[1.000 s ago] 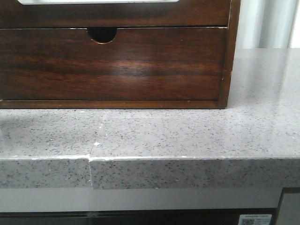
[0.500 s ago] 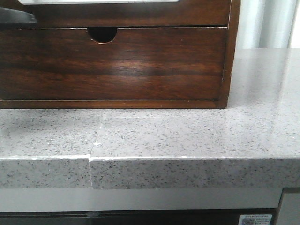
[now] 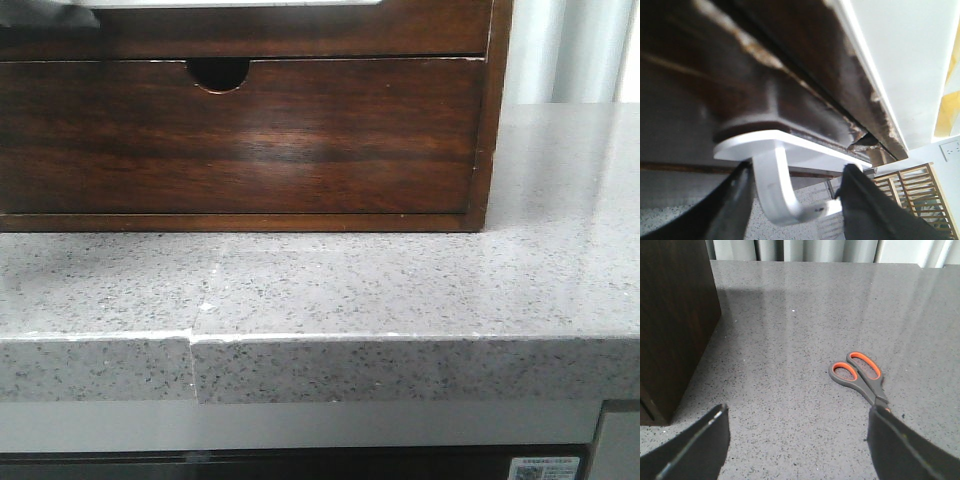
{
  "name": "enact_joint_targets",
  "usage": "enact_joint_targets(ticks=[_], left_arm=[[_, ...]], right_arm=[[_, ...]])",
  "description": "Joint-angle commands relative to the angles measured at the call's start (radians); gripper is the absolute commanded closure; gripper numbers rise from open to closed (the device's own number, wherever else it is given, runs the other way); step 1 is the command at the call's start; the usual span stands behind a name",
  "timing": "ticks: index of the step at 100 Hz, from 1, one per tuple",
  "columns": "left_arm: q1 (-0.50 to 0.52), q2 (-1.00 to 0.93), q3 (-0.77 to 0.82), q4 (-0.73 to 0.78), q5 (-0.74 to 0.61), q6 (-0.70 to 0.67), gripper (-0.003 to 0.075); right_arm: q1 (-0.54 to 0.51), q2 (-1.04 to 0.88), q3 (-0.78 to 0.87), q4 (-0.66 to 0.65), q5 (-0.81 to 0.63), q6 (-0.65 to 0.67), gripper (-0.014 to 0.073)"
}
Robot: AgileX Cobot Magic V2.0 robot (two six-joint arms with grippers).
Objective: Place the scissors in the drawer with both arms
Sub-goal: 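Pull the drawer open toward the robot with the left gripper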
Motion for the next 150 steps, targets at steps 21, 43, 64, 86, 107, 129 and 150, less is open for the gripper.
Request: enact_joint_targets(ticks=[21, 43, 64, 86, 107, 129, 150], left_arm=[[-0.009, -0.014, -0.035, -0.098, 0.073, -0.025, 0.0533], [-0.009, -0.027, -0.025, -0.096, 0.139, -0.02, 0.0574], [-0.009, -0.122, 0.071, -0.094, 0.153, -0.019, 0.0587], [-0.009, -0.307, 0.217, -0.089, 0.156, -0.019, 0.0587], [-0.009, -0.499, 0.328, -0.089, 0.15, -0.019, 0.0587], [-0.009, -0.578, 0.356, -0.085, 0.105, -0.024, 0.0584], [-0.009, -0.578, 0.356, -0.094, 0.098, -0.025, 0.0359]], right_arm=[[-0.001, 0.014, -0.032, 0.001, -0.079, 0.0, 0.0078], [-0.001, 0.014, -0.032, 0.001, -0.079, 0.0, 0.0078], [-0.001, 0.014, -0.032, 0.001, -0.077, 0.0, 0.0078], [-0.001, 0.014, -0.032, 0.001, -0.076, 0.0, 0.0078], [-0.001, 0.014, -0.032, 0.001, -0.076, 0.0, 0.0078], [-0.001, 0.014, -0.032, 0.001, -0.076, 0.0, 0.0078], [-0.001, 0.014, -0.032, 0.001, -0.076, 0.0, 0.0078]])
